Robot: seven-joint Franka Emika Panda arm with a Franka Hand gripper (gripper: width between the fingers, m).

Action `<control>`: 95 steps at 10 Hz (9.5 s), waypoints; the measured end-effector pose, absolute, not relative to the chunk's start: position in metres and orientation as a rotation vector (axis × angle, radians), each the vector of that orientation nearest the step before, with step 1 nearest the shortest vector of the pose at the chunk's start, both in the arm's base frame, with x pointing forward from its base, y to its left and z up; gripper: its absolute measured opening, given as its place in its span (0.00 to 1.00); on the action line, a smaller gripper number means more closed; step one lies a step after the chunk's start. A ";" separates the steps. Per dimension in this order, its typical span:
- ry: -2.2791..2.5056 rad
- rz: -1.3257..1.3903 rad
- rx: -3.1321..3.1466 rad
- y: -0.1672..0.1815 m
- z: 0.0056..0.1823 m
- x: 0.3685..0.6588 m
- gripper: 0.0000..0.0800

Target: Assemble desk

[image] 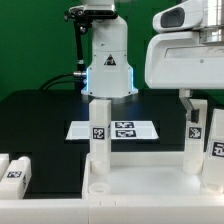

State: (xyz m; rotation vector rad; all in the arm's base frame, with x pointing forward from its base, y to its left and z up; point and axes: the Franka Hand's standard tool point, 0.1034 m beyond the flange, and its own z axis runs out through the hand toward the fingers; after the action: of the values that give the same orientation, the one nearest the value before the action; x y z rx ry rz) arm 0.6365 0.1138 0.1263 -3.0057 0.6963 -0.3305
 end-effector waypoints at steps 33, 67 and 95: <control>1.042 -0.282 -2.907 0.117 0.120 0.634 0.36; 2.411 -0.104 -1.792 0.111 0.112 0.635 0.36; 2.406 -0.160 -1.866 0.127 0.112 0.638 0.46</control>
Offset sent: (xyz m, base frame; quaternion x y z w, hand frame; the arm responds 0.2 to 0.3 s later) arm 0.0174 -0.0144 0.0076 -0.0022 0.0034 0.2292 0.9734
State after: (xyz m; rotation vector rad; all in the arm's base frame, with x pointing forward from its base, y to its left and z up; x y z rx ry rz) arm 0.6377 0.1273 0.1121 -1.8657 2.4057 -0.1602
